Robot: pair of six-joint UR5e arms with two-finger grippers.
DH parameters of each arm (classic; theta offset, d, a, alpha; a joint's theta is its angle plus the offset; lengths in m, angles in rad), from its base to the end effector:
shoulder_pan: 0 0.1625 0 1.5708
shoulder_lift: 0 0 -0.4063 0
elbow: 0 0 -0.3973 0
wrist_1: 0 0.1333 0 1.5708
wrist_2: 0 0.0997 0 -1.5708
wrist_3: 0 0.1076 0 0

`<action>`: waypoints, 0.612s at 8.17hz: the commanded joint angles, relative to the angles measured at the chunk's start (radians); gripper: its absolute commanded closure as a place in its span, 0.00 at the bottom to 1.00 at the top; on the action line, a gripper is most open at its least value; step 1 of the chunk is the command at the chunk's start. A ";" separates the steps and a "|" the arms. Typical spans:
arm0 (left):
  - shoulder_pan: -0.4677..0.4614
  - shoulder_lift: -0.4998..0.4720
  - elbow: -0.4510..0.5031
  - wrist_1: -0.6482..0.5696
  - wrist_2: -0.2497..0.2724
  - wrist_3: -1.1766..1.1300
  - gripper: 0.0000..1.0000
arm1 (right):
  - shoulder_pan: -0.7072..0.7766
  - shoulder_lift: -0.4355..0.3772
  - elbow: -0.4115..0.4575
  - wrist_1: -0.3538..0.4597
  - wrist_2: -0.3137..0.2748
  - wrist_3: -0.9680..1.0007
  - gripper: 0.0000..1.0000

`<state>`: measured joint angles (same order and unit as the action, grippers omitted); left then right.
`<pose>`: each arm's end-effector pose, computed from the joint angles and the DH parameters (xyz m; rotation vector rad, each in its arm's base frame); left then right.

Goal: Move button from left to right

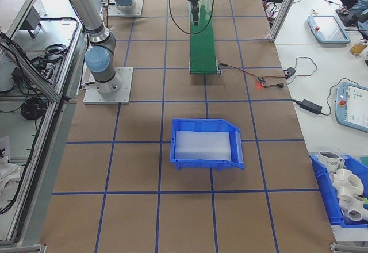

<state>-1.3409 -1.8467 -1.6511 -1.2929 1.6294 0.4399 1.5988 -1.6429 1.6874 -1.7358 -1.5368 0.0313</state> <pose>0.0072 -0.5879 0.3000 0.3294 3.0911 0.1450 0.1503 -0.4755 0.4553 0.0019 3.0986 -0.1853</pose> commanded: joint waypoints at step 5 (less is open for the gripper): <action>0.006 -0.100 -0.013 0.001 0.007 -0.018 0.97 | 0.000 0.000 0.000 0.004 -0.008 -0.001 0.00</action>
<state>-1.3369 -1.9256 -1.6608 -1.2928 1.6362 0.4340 1.5984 -1.6429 1.6874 -1.7334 -1.5420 0.0307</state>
